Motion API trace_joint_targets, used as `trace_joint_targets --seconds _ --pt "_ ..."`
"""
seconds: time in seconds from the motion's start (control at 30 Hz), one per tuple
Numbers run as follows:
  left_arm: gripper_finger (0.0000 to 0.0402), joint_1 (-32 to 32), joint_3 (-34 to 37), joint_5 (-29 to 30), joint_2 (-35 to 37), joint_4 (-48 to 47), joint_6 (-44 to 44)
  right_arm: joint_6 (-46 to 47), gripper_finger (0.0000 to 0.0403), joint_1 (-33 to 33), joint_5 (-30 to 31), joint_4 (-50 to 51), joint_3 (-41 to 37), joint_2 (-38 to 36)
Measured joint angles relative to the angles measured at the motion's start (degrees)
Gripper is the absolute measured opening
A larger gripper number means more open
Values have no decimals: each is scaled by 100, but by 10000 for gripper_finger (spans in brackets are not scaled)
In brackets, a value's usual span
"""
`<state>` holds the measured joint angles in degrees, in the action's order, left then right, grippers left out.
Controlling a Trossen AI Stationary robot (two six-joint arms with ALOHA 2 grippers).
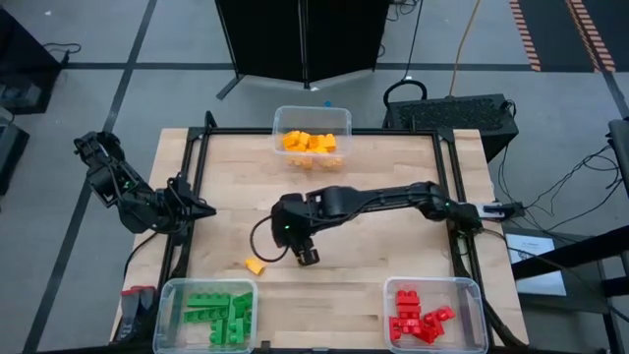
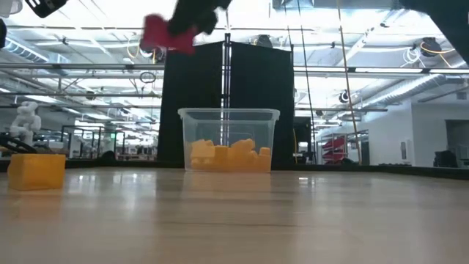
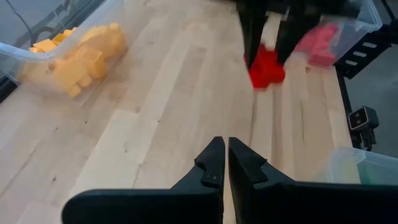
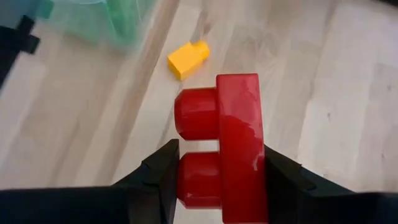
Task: Sort blocks
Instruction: Put the red game piece into the bottom right transparent bin
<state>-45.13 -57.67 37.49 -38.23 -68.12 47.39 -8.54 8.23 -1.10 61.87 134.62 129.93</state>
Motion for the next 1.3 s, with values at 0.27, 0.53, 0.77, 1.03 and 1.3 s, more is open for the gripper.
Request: trace_joint_targets --seconds 0.27,0.53,0.77,1.03,1.3 --pt "3 -2 0 -256 0 1 -12 618 154 90 384 1020 1 -674" --pt "3 -1 0 -286 -1 20 16 1207 156 114 576 2140 1 -1382" --pt "3 -1 0 -290 1 39 25 1817 157 331 1307 2828 -1 -2159" --pt "3 -2 0 -288 1 234 29 2790 158 799 2269 2809 -647 -3339" --pt "3 0 0 -286 1 339 27 4273 159 1359 2677 2818 -2472 -4657"
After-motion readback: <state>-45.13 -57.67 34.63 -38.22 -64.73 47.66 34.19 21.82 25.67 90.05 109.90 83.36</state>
